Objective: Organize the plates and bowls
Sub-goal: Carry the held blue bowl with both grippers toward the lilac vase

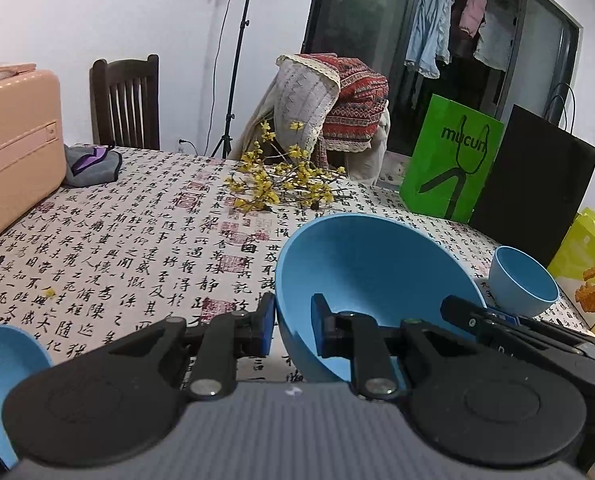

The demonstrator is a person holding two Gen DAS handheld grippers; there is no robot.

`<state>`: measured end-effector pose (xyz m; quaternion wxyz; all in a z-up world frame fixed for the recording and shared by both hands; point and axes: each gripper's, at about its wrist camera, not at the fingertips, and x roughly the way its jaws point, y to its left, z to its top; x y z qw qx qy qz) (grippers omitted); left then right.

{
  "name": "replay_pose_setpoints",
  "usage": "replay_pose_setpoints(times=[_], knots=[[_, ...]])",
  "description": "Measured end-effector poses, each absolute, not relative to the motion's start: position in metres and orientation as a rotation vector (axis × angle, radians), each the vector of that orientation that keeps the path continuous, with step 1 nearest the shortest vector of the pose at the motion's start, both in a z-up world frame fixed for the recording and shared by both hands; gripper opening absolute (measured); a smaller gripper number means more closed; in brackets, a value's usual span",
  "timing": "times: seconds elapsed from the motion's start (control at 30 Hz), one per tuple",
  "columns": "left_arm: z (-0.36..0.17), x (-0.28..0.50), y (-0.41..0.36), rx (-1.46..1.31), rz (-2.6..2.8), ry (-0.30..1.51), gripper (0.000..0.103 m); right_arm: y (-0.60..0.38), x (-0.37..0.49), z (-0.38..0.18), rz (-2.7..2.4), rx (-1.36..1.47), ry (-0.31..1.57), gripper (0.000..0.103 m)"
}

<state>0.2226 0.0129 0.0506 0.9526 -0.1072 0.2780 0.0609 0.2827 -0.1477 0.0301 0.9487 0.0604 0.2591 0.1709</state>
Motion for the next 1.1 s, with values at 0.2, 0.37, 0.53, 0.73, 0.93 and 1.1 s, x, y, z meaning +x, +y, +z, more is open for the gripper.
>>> replay_pose_setpoints(times=[0.2, 0.37, 0.53, 0.73, 0.93, 1.1], knots=[[0.051, 0.215, 0.019, -0.218, 0.14, 0.562, 0.019, -0.141, 0.277, 0.032, 0.363, 0.12, 0.523, 0.014], [0.052, 0.212, 0.022, -0.221, 0.152, 0.559, 0.019, -0.136, 0.275, 0.031, 0.375, 0.12, 0.524, 0.014], [0.052, 0.208, 0.024, -0.22, 0.159, 0.557, 0.019, -0.133, 0.273, 0.032, 0.381, 0.118, 0.523, 0.014], [0.052, 0.204, 0.027, -0.222, 0.165, 0.554, 0.019, -0.13, 0.273, 0.031, 0.388, 0.116, 0.523, 0.014], [0.054, 0.199, 0.031, -0.222, 0.182, 0.548, 0.019, -0.123, 0.272, 0.03, 0.405, 0.114, 0.525, 0.014], [0.056, 0.194, 0.039, -0.228, 0.202, 0.544, 0.019, -0.113, 0.271, 0.032, 0.426, 0.111, 0.522, 0.014]])
